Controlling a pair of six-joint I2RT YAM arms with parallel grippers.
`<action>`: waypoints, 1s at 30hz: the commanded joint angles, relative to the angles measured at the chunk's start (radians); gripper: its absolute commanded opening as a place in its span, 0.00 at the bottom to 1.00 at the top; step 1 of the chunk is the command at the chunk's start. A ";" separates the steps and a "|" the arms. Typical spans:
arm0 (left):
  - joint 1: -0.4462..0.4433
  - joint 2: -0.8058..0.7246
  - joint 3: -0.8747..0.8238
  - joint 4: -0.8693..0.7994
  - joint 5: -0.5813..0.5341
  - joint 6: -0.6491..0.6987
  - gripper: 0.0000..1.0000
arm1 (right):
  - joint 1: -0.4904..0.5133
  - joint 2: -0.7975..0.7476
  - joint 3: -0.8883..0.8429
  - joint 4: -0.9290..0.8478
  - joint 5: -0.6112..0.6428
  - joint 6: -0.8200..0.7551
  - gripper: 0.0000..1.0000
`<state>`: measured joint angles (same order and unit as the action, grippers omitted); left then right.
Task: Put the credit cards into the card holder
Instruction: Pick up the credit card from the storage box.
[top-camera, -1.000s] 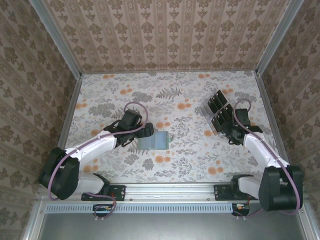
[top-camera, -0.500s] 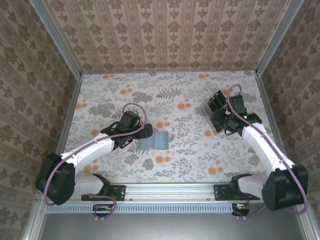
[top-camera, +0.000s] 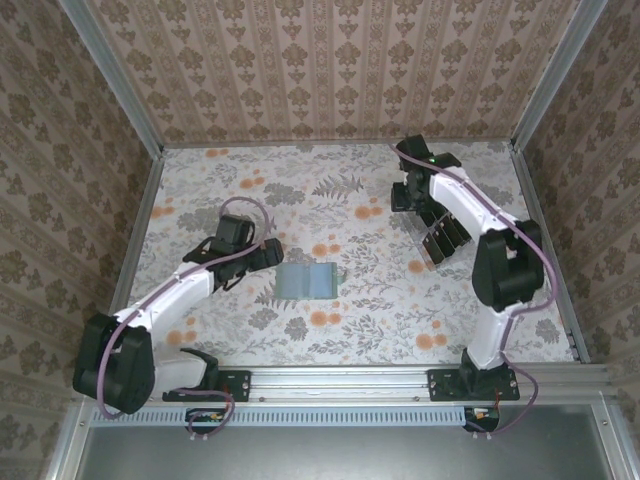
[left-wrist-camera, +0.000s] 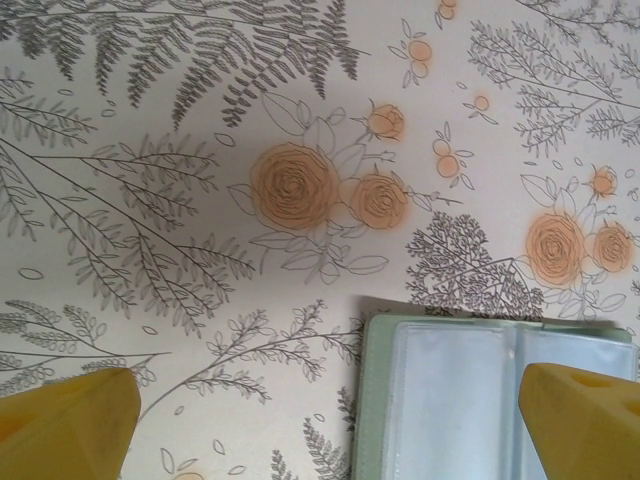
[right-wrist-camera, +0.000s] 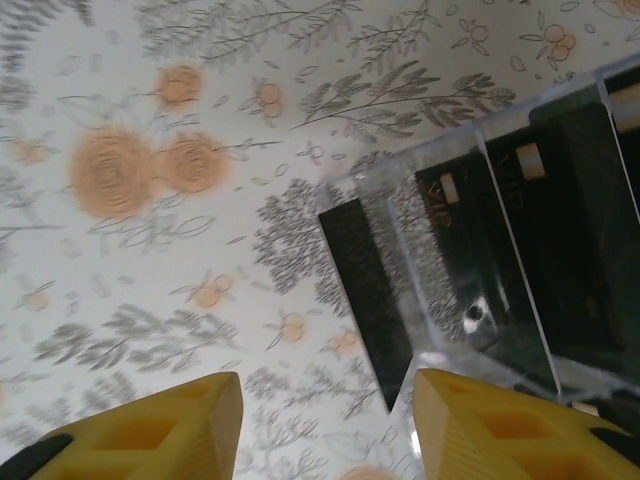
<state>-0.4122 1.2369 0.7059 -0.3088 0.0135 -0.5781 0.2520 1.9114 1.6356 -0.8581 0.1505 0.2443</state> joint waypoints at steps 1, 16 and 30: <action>0.027 0.023 0.034 -0.016 0.054 0.043 1.00 | 0.004 0.077 0.085 -0.127 0.119 -0.096 0.47; 0.055 0.095 0.064 0.020 0.117 0.044 1.00 | 0.018 0.218 0.162 -0.162 0.127 -0.106 0.42; 0.060 0.075 0.044 0.024 0.125 0.033 1.00 | 0.019 0.256 0.156 -0.161 0.161 -0.115 0.31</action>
<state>-0.3580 1.3273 0.7391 -0.2863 0.1246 -0.5594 0.2665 2.1361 1.7809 -0.9768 0.2733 0.1463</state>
